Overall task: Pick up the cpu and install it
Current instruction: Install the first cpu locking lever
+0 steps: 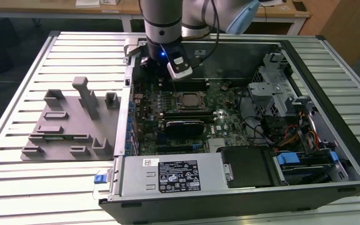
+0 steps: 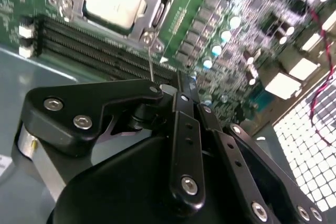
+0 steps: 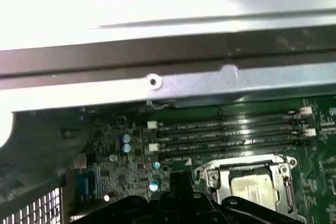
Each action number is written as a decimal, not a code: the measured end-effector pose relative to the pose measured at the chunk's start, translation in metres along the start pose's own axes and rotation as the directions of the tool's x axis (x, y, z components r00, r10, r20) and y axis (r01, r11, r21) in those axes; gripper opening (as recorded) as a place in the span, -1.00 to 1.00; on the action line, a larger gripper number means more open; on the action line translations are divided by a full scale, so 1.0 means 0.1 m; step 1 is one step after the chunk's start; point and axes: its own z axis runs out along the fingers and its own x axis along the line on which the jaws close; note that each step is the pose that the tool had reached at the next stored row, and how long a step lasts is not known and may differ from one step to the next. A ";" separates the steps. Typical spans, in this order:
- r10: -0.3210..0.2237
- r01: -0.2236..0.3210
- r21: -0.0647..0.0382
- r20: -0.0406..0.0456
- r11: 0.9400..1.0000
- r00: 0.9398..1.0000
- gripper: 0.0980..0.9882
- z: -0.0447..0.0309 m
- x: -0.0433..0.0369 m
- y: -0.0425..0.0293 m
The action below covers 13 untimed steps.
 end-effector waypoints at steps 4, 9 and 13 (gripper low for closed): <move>0.001 -0.001 -0.023 -0.002 1.000 1.000 -0.98 0.000 0.011 -0.001; 0.001 -0.001 -0.024 -0.002 1.000 1.000 -0.98 0.001 -0.009 0.001; 0.001 -0.001 -0.024 -0.002 1.000 1.000 -0.98 0.003 -0.081 0.008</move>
